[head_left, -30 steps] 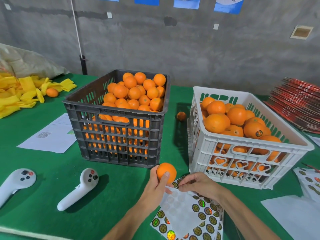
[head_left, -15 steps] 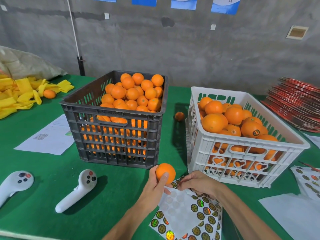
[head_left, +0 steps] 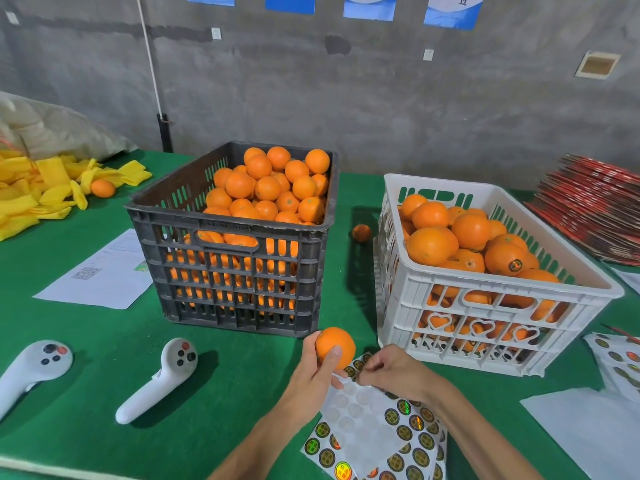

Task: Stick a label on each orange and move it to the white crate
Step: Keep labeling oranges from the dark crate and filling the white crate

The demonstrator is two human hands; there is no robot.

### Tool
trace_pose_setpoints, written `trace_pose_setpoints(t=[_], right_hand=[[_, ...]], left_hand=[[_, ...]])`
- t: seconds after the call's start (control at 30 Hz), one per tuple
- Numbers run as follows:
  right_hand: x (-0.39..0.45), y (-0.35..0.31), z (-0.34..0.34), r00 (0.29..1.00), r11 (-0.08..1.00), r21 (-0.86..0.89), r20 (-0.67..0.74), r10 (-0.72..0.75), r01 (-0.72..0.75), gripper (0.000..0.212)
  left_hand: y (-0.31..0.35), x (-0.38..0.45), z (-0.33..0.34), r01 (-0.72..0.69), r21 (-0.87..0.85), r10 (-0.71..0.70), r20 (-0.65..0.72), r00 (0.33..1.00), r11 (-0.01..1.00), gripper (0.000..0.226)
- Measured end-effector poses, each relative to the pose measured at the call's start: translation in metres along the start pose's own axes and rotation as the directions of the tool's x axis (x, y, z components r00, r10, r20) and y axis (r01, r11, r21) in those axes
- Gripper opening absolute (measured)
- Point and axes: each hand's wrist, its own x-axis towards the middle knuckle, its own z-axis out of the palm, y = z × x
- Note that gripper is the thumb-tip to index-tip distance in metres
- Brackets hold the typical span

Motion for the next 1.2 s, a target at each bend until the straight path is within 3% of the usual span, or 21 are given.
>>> trace_pose_setpoints(t=[0.1, 0.2, 0.3, 0.4, 0.5, 0.67, 0.8, 0.93, 1.1, 1.2], right_hand=[[-0.004, -0.001, 0.003, 0.999, 0.998, 0.059, -0.021, 0.024, -0.022, 0.021], [-0.007, -0.003, 0.004, 0.996, 0.990, 0.132, -0.074, 0.051, -0.040, 0.030], [-0.012, -0.002, 0.010, 0.960, 0.966, 0.259, -0.267, 0.089, -0.018, 0.030], [-0.019, -0.007, 0.018, 0.855, 0.964, 0.232, -0.518, 0.011, 0.128, 0.037], [-0.026, -0.024, 0.022, 0.689, 0.971, -0.080, -0.692, -0.217, 0.225, 0.024], [-0.043, -0.052, 0.028, 0.558, 0.837, -0.473, -0.631, -0.540, 0.275, 0.007], [-0.055, -0.068, 0.022, 0.365, 0.699, -0.671, -0.604, -0.708, 0.247, 0.024], [-0.068, -0.098, 0.003, 0.255, 0.636, -0.751, -0.590, -0.766, 0.174, 0.037], [-0.079, -0.129, -0.029, 0.256, 0.647, -0.760, -0.613, -0.747, 0.069, 0.065], [-0.077, -0.139, -0.065, 0.257, 0.731, -0.676, -0.694, -0.673, 0.089, 0.074]], left_hand=[[0.000, 0.000, 0.000, 0.001, -0.001, -0.001, -0.008, 1.000, 1.000, 0.049], [0.001, -0.001, -0.002, 0.001, -0.030, -0.001, 0.003, 1.000, 1.000, 0.062], [0.000, -0.001, -0.002, 0.017, -0.041, -0.017, 0.009, 1.000, 0.999, 0.065], [0.003, -0.001, -0.002, 0.015, -0.086, -0.015, 0.002, 1.000, 0.996, 0.065], [0.014, 0.000, -0.001, -0.001, -0.173, -0.003, -0.022, 1.000, 0.985, 0.065], [0.041, -0.004, -0.002, -0.097, -0.261, 0.084, -0.061, 0.995, 0.961, 0.061], [0.083, -0.011, 0.000, -0.168, -0.334, 0.156, -0.063, 0.986, 0.927, 0.055], [0.134, -0.011, 0.005, -0.217, -0.358, 0.206, -0.068, 0.976, 0.908, 0.050], [0.202, 0.010, 0.015, -0.297, -0.220, 0.270, -0.143, 0.952, 0.929, 0.048], [0.235, 0.033, 0.030, -0.292, -0.183, 0.281, -0.088, 0.956, 0.939, 0.038]])
